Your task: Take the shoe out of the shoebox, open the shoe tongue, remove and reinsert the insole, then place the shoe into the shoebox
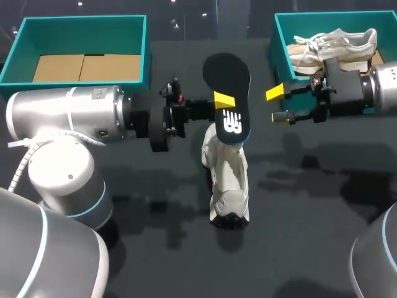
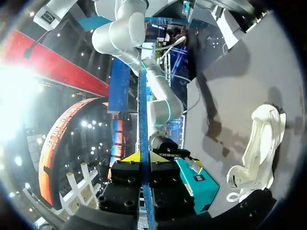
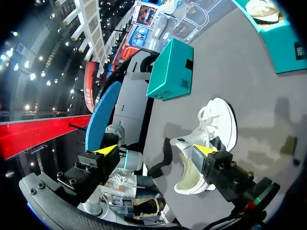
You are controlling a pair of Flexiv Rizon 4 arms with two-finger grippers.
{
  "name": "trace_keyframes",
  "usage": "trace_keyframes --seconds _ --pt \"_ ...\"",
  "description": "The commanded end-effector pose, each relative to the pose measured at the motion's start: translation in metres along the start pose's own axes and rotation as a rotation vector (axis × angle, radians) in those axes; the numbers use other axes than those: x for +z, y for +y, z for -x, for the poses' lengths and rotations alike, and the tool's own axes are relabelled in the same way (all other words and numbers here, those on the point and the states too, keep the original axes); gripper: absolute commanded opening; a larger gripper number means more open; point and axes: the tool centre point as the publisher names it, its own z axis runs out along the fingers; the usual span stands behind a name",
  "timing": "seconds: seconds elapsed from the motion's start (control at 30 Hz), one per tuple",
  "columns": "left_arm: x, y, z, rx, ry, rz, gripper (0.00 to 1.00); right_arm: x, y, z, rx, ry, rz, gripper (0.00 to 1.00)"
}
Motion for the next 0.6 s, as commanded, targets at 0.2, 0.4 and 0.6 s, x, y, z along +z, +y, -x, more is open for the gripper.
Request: trace_keyframes --seconds 0.2,0.4,0.6 --pt "-0.006 0.0 -0.004 0.027 -0.041 -0.008 0.0 -0.007 0.004 -0.003 0.019 -0.037 -0.01 1.0" --pt "-0.006 0.007 -0.014 0.019 -0.01 0.013 0.0 -0.011 0.01 -0.007 -0.015 -0.014 -0.001 1.0" --pt "-0.003 0.017 -0.026 0.015 0.037 0.049 0.0 -0.01 0.018 -0.021 -0.044 -0.003 -0.021 1.0"
